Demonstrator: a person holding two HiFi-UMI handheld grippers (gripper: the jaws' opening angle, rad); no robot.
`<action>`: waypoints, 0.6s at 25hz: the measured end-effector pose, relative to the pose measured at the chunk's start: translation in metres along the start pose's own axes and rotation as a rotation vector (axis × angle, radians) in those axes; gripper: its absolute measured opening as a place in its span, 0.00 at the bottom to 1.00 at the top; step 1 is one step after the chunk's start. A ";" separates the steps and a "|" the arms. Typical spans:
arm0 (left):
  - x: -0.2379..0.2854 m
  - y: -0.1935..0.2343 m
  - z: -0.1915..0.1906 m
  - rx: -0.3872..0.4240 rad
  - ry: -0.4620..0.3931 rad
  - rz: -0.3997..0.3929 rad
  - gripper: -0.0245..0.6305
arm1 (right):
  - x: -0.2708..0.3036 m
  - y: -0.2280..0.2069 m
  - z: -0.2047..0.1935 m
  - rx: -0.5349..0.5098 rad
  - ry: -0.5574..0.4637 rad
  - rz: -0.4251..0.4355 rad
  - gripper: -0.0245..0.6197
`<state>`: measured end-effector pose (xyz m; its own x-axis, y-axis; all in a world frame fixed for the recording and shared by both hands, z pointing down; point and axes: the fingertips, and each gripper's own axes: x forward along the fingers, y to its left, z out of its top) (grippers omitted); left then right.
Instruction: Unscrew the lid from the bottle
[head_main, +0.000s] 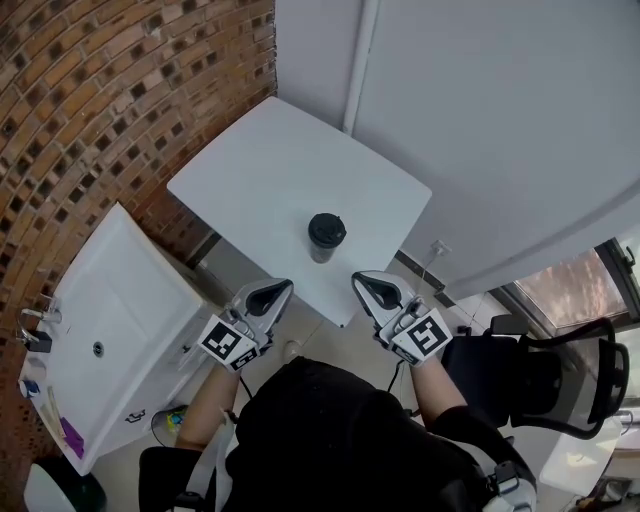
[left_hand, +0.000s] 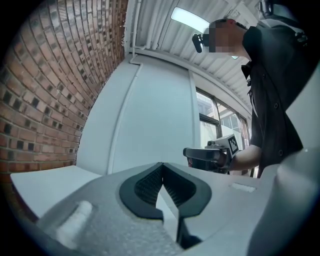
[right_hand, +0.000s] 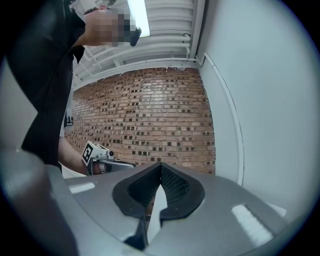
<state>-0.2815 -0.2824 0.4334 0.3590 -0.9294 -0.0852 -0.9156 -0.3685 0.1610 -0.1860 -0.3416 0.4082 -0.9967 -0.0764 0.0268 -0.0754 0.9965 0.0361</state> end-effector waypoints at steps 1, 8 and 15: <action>-0.001 0.005 -0.002 -0.003 0.005 0.002 0.04 | 0.004 -0.001 0.001 0.014 -0.004 -0.002 0.05; -0.007 0.038 -0.017 -0.034 0.025 0.015 0.04 | 0.031 -0.011 -0.002 -0.003 -0.006 -0.025 0.05; -0.003 0.055 -0.020 -0.033 0.039 0.024 0.04 | 0.041 -0.012 -0.011 0.031 0.029 -0.034 0.05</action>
<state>-0.3289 -0.3005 0.4621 0.3442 -0.9379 -0.0431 -0.9178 -0.3458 0.1949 -0.2260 -0.3572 0.4199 -0.9923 -0.1112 0.0553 -0.1110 0.9938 0.0062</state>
